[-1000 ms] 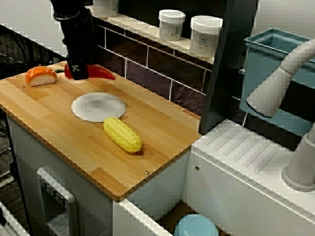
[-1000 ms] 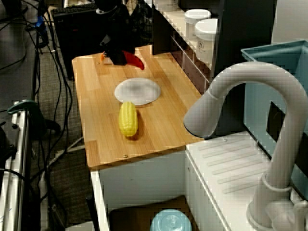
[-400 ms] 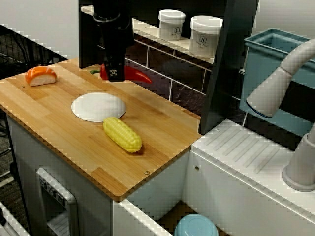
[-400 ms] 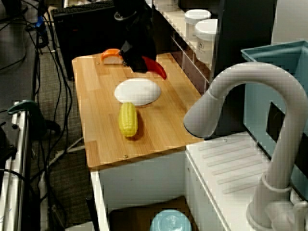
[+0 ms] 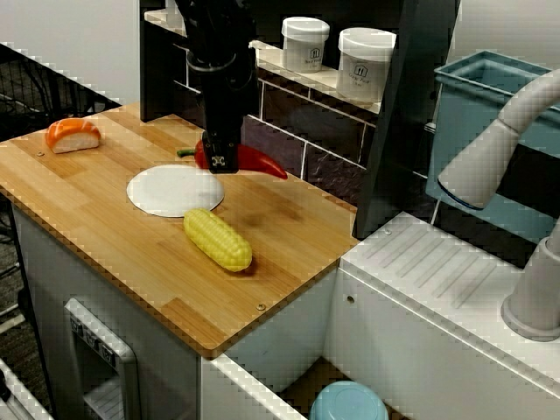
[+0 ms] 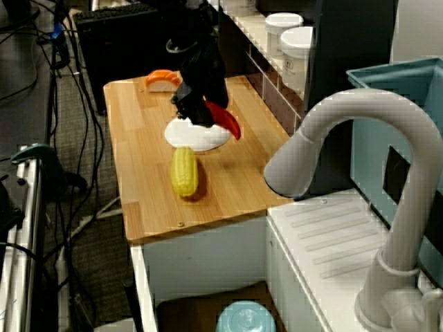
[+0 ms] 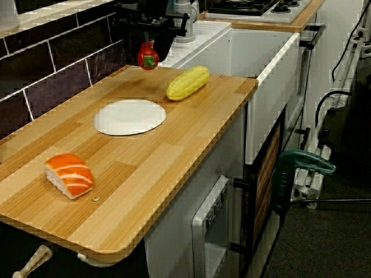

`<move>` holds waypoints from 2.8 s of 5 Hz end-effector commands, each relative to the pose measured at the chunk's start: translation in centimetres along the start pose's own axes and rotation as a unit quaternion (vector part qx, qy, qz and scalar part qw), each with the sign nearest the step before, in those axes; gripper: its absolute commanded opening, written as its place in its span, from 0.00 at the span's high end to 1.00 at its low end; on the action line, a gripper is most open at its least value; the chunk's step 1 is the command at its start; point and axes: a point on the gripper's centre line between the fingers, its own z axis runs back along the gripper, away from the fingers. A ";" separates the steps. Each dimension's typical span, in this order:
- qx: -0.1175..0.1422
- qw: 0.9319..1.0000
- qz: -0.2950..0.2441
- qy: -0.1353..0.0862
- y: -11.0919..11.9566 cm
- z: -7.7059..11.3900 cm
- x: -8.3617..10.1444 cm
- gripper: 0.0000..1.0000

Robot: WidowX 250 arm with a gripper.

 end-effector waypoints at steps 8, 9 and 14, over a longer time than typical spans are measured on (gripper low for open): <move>0.012 0.999 0.031 0.014 -0.6 -2.6 0.4 0.00; 0.011 0.999 0.033 0.010 -0.2 -1.9 -0.3 0.00; -0.013 0.999 0.028 -0.024 1.5 1.9 -5.7 0.00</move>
